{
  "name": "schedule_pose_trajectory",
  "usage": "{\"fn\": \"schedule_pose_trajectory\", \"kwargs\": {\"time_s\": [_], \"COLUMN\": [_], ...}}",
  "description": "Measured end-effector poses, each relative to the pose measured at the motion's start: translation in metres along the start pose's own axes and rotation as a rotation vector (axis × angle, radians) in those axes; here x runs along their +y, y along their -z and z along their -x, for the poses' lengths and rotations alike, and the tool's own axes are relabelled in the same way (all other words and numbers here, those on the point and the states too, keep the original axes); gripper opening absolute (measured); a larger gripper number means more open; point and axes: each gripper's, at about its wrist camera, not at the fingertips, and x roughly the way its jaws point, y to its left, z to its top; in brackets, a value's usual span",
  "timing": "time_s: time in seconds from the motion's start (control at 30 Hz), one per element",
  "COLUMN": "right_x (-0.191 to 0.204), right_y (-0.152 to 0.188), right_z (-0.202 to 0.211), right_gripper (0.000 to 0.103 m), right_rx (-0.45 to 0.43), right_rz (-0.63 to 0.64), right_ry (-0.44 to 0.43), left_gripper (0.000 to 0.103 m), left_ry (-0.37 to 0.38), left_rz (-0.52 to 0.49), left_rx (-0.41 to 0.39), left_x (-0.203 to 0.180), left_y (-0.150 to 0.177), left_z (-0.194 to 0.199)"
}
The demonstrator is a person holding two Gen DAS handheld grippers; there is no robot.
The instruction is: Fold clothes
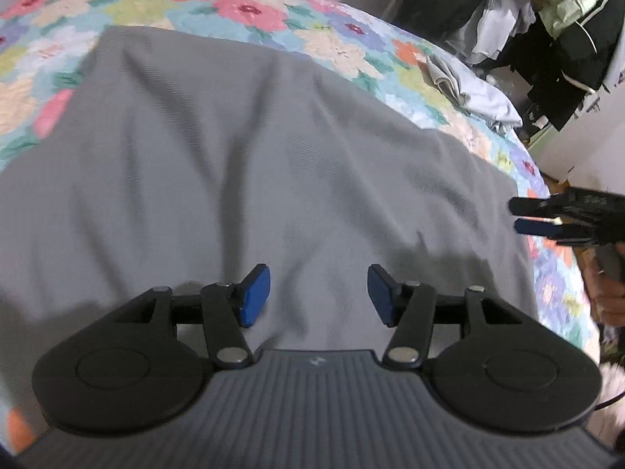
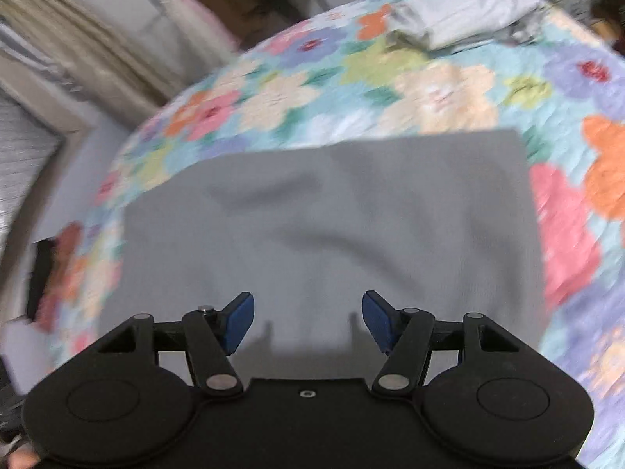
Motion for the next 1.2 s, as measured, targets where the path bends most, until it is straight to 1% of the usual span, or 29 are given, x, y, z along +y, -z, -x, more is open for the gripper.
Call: {"fn": "schedule_pose_trajectory", "kwargs": {"time_s": [0.07,0.1,0.17,0.23,0.3,0.37,0.43,0.5,0.53,0.57,0.6,0.63,0.67,0.7,0.8,0.83,0.97,1.1,1.2], "right_x": [-0.021,-0.032,-0.049,-0.061,-0.076,-0.09,-0.103,-0.119,-0.124,-0.129,-0.128,-0.126,-0.124,-0.121,-0.082,-0.068,-0.013,0.043,0.064], "right_y": [-0.008,-0.007,-0.002,-0.006,-0.016,-0.026,-0.036,-0.048,-0.053,-0.057,-0.059,-0.06,-0.06,-0.061,-0.036,-0.027,0.009,0.045,0.079], "right_z": [-0.017,-0.022,-0.023,-0.02,-0.018,-0.016,-0.018,-0.034,-0.04,-0.044,-0.044,-0.042,-0.041,-0.04,-0.041,-0.041,-0.043,-0.044,-0.063], "right_gripper": [0.067,0.067,0.067,0.067,0.067,0.067,0.068,0.069,0.071,0.071,0.061,0.036,0.021,0.013,0.011,0.01,0.009,0.009,0.009], "right_rx": [-0.004,-0.012,-0.051,-0.076,-0.111,-0.156,-0.213,-0.2,-0.195,-0.191,-0.194,-0.198,-0.203,-0.207,-0.137,-0.111,-0.006,0.101,0.225], "right_rz": [-0.057,-0.085,-0.086,-0.034,-0.037,-0.06,-0.099,-0.11,-0.116,-0.124,-0.117,-0.107,-0.097,-0.087,0.067,0.122,0.339,0.556,0.653], "right_ry": [0.028,0.037,0.073,0.139,0.157,0.17,0.186,0.182,0.16,0.133,0.09,0.044,-0.003,-0.05,-0.132,-0.158,-0.261,-0.363,-0.29], "left_gripper": [0.05,0.05,0.05,0.05,0.053,0.053,0.051,0.051,0.051,0.051,0.051,0.051,0.051,0.051,0.051,0.052,0.054,0.054,0.054], "left_ry": [-0.085,-0.101,-0.094,-0.074,-0.053,-0.042,-0.076,-0.14,-0.154,-0.154,-0.149,-0.146,-0.147,-0.147,-0.142,-0.136,-0.102,-0.101,-0.088], "left_rz": [0.04,0.044,0.032,0.027,0.024,0.023,0.006,-0.034,-0.042,-0.041,-0.037,-0.031,-0.024,-0.022,-0.017,-0.01,0.03,0.013,-0.003], "left_rx": [0.023,0.032,0.044,0.043,0.038,0.035,0.032,0.044,0.054,0.059,0.061,0.058,0.047,0.03,-0.027,-0.049,-0.121,-0.102,-0.073], "left_x": [-0.01,-0.016,-0.029,-0.04,-0.05,-0.058,-0.066,-0.073,-0.073,-0.072,-0.071,-0.069,-0.069,-0.069,-0.073,-0.074,-0.074,-0.08,-0.084], "left_y": [-0.009,-0.015,-0.026,-0.038,-0.05,-0.059,-0.063,-0.064,-0.062,-0.061,-0.06,-0.061,-0.062,-0.064,-0.07,-0.072,-0.08,-0.081,-0.077], "left_z": [-0.021,-0.03,-0.046,-0.058,-0.068,-0.079,-0.09,-0.1,-0.102,-0.103,-0.103,-0.102,-0.099,-0.096,-0.082,-0.076,-0.059,-0.059,-0.065]}}
